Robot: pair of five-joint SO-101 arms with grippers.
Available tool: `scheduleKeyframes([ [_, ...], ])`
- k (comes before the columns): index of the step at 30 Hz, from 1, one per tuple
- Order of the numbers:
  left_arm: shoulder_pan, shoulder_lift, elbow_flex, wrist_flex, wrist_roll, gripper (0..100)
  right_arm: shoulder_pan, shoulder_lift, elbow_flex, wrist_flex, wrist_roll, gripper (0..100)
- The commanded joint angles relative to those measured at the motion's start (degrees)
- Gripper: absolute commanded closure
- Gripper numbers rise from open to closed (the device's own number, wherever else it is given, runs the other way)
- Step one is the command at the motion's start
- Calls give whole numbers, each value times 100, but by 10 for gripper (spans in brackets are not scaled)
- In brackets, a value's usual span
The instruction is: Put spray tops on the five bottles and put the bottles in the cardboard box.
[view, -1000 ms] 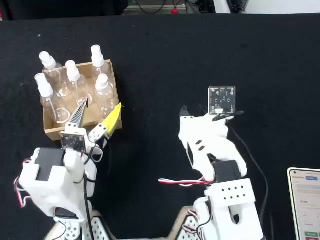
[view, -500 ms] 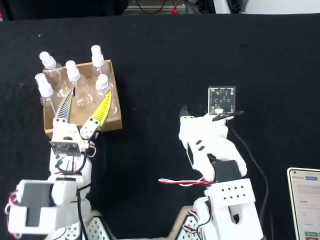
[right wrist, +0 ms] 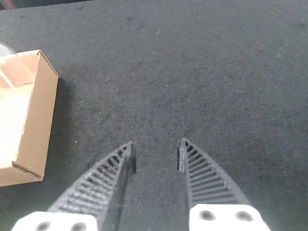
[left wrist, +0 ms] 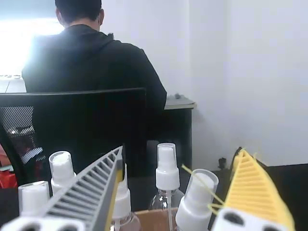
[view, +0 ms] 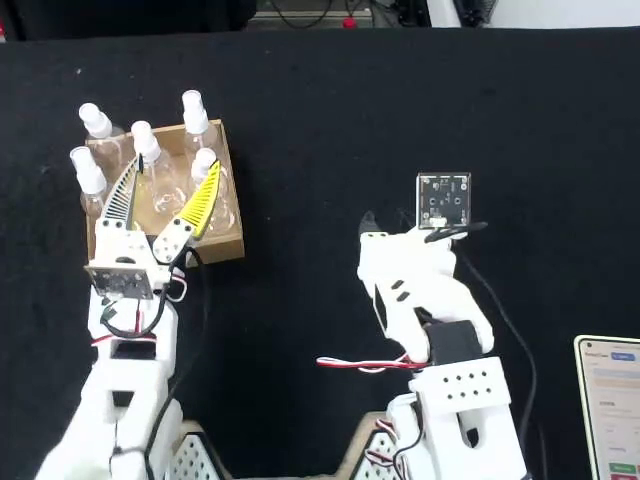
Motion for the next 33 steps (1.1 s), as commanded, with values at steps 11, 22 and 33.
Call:
scheduleKeyframes([
  [11,-84,-4026,154,5820,105,662,88,-110,-22,-141,-44,872],
  [22,-321,-5319,-338,8492,325,679,70,-119,-119,-193,-44,972],
  [33,-549,-5389,-1209,11103,1178,880,615,-532,-242,1609,0,970],
])
